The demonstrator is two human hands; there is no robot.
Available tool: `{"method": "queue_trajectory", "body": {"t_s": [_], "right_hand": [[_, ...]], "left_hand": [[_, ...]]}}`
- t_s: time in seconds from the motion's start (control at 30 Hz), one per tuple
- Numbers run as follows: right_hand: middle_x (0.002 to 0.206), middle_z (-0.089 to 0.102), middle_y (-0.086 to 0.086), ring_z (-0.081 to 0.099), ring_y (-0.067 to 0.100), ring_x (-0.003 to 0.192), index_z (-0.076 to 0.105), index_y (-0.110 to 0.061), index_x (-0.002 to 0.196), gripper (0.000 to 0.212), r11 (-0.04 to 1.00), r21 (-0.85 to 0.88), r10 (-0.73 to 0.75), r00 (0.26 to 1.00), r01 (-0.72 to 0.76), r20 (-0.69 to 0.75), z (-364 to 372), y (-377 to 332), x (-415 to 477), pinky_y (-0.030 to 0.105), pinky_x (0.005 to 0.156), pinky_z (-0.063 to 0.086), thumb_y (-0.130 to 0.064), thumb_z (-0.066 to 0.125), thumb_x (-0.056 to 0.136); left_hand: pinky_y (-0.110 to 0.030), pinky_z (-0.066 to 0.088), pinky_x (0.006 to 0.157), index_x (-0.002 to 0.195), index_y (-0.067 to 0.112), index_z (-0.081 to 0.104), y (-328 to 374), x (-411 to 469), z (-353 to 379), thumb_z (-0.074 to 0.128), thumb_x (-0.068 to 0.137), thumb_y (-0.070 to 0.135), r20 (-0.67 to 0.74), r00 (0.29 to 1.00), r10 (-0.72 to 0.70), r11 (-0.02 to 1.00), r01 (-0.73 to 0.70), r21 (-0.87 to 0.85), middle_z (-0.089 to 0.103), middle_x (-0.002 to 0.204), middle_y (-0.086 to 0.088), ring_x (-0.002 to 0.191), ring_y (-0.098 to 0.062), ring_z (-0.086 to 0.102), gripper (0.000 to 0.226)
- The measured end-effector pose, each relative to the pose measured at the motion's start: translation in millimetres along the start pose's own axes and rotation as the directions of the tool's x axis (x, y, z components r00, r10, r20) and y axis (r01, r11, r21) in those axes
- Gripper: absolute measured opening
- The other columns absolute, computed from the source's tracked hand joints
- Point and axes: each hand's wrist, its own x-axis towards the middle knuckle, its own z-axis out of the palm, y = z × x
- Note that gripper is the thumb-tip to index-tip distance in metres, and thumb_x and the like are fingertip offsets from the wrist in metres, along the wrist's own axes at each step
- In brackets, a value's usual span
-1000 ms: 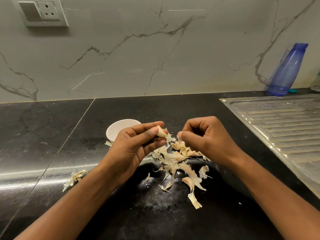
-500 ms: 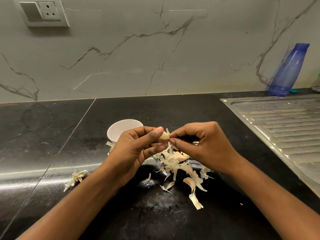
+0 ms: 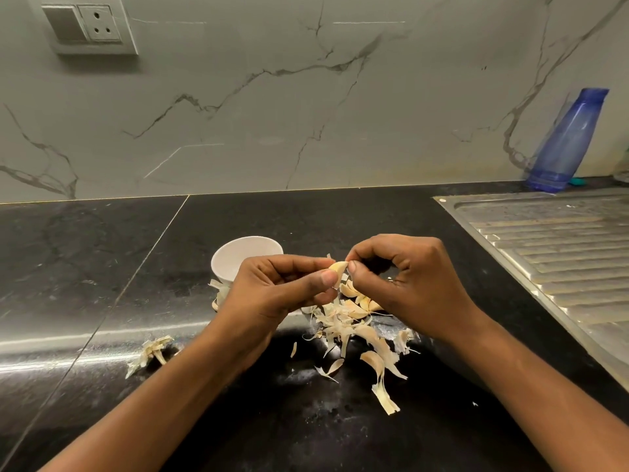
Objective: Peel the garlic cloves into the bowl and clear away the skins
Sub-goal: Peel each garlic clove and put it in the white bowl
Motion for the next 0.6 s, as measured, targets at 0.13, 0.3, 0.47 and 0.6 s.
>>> {"method": "queue_trajectory", "body": {"t_s": [0.13, 0.3, 0.47, 0.6], "right_hand": [[0.079, 0.073, -0.011, 0.070, 0.011, 0.070, 0.080, -0.016, 0.092, 0.009, 0.997, 0.058, 0.044, 0.999, -0.044, 0.013, -1.7, -1.0, -0.1, 0.014, 0.062, 0.051, -0.009, 0.076, 0.095], [0.076, 0.076, 0.000, 0.070, 0.025, 0.065, 0.082, -0.016, 0.093, 0.010, 0.954, 0.244, 0.163, 0.985, -0.172, 0.059, -2.3, -3.9, -1.2, 0.042, 0.058, 0.060, -0.012, 0.074, 0.096], [0.080, 0.078, 0.008, 0.074, 0.022, 0.067, 0.080, -0.009, 0.096, 0.014, 0.810, 0.487, 0.305, 0.944, -0.326, 0.124, -0.5, -6.7, 1.0, 0.029, 0.064, 0.062, -0.003, 0.068, 0.099], [0.086, 0.080, 0.009, 0.078, 0.023, 0.073, 0.078, -0.010, 0.101, 0.009, 0.745, 0.516, 0.400, 0.902, -0.423, 0.163, 0.4, -5.2, 3.7, 0.029, 0.069, 0.065, -0.008, 0.071, 0.097]], "left_hand": [[-0.029, 0.064, 0.080, 0.114, 0.001, 0.077, -3.4, -1.5, 1.3, 0.074, 0.084, 0.014, 0.038, 0.993, 0.107, 0.988, -0.111, 0.111, 0.080, 0.100, -0.017, 0.084, -0.022, 0.078, 0.032], [-0.036, 0.064, 0.087, 0.122, 0.005, 0.074, -6.1, -2.1, 0.2, 0.068, 0.093, 0.015, 0.105, 0.983, 0.154, 0.970, -0.170, 0.173, 0.080, 0.106, -0.012, 0.092, -0.028, 0.078, 0.031], [-0.031, 0.063, 0.084, 0.121, 0.001, 0.072, -3.5, -2.9, 0.2, 0.066, 0.092, 0.012, 0.131, 0.974, 0.185, 0.974, -0.200, 0.110, 0.079, 0.108, -0.016, 0.093, -0.029, 0.077, 0.031], [-0.035, 0.064, 0.085, 0.122, 0.002, 0.072, -8.3, 0.3, -0.6, 0.069, 0.093, 0.010, 0.085, 0.970, 0.230, 0.959, -0.240, 0.151, 0.079, 0.107, -0.015, 0.096, -0.035, 0.077, 0.030]]}}
